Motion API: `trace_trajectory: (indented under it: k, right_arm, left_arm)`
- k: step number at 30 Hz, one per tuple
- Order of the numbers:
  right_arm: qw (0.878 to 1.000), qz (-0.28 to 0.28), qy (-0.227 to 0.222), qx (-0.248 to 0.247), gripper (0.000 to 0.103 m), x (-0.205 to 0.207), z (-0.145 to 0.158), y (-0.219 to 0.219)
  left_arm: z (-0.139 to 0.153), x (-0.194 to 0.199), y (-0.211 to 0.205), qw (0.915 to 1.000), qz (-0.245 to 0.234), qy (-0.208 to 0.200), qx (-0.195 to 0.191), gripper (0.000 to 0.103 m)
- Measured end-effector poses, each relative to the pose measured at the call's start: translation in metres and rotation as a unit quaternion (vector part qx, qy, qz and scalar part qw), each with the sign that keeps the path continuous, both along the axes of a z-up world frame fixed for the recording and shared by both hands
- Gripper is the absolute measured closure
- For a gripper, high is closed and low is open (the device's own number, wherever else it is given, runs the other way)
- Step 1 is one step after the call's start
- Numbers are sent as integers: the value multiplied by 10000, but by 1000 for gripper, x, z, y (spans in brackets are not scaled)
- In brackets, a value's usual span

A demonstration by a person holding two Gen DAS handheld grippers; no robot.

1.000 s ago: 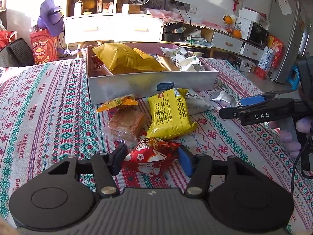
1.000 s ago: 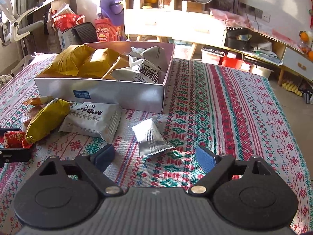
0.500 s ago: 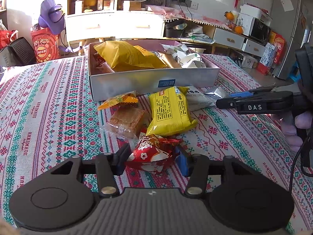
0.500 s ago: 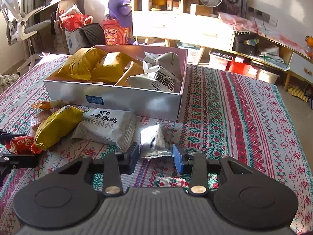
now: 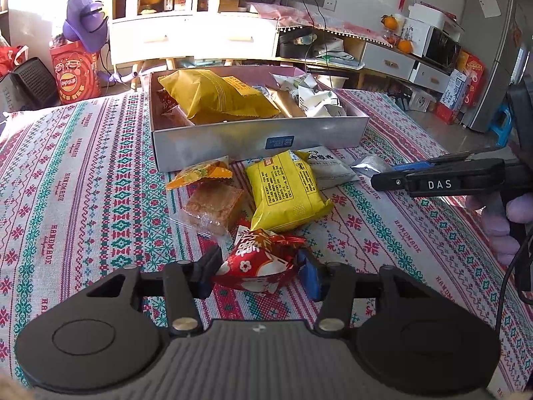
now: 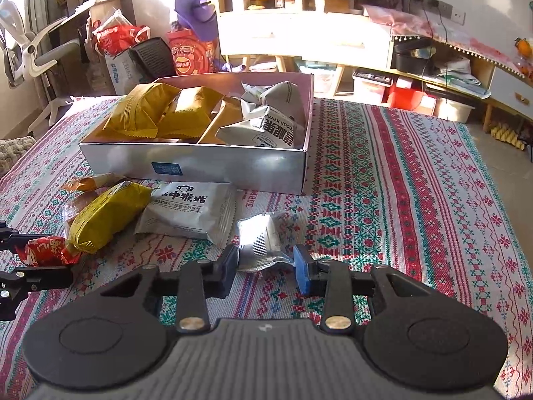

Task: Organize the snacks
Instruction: 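Grasp the red-white packet with the left tool while the right tool grasps the silver packet, then carry the red-white and silver packets into the silver box and release them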

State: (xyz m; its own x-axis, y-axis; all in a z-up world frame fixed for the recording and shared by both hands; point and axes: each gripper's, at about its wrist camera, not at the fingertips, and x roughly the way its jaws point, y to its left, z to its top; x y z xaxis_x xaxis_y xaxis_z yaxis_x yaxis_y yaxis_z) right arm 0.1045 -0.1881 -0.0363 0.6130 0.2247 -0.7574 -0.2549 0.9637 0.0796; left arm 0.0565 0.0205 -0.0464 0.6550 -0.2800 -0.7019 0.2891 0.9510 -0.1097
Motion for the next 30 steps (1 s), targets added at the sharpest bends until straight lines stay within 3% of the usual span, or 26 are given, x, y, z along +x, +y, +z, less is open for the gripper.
trace_trajectory:
  k: [4, 18, 30]
  right_arm:
    - [9999, -13, 28, 127, 75, -2, 6, -1]
    - [9989, 0, 226, 399, 79, -3, 16, -3]
    - [9976, 51, 55, 684, 79, -7, 35, -2]
  left_arm:
    - [6, 0, 1, 10000, 1, 66, -60, 47]
    - [24, -2, -4, 9995, -125, 61, -283, 47]
    - [37, -7, -14, 9981, -311, 54, -528, 47]
